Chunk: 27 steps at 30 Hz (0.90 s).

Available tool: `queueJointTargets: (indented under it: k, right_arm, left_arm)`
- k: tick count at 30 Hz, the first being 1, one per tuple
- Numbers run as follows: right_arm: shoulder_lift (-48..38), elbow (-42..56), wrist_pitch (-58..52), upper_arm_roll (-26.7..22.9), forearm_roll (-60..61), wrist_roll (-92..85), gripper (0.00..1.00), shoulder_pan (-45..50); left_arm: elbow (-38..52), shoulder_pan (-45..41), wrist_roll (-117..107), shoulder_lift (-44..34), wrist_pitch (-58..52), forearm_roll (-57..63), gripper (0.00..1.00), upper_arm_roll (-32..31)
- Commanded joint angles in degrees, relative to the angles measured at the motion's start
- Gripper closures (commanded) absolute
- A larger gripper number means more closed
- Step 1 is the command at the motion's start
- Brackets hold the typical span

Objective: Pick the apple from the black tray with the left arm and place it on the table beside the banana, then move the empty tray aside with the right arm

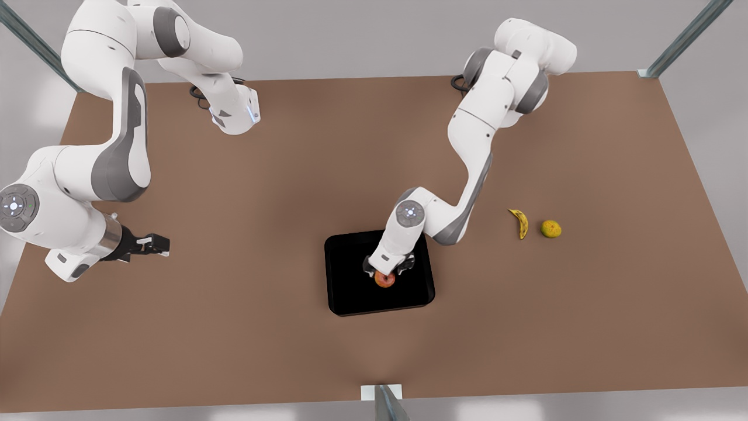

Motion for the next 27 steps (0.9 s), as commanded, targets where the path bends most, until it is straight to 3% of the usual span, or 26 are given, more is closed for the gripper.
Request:
queueJointTargets:
  k: [1, 27]
  right_arm:
    - [-0.1, 0.0, 0.1, 0.0, 0.0, -0.1, 0.00, 0.0]
    - [0.0, 0.1, 0.2, -0.3, 0.0, -0.2, 0.00, -0.1]
  left_arm:
    - [0.4, -0.1, -10.1, 0.7, 3.0, 1.7, 0.00, 0.0]
    - [-0.5, -0.3, -4.8, 6.3, 6.6, 6.8, 0.00, 0.0]
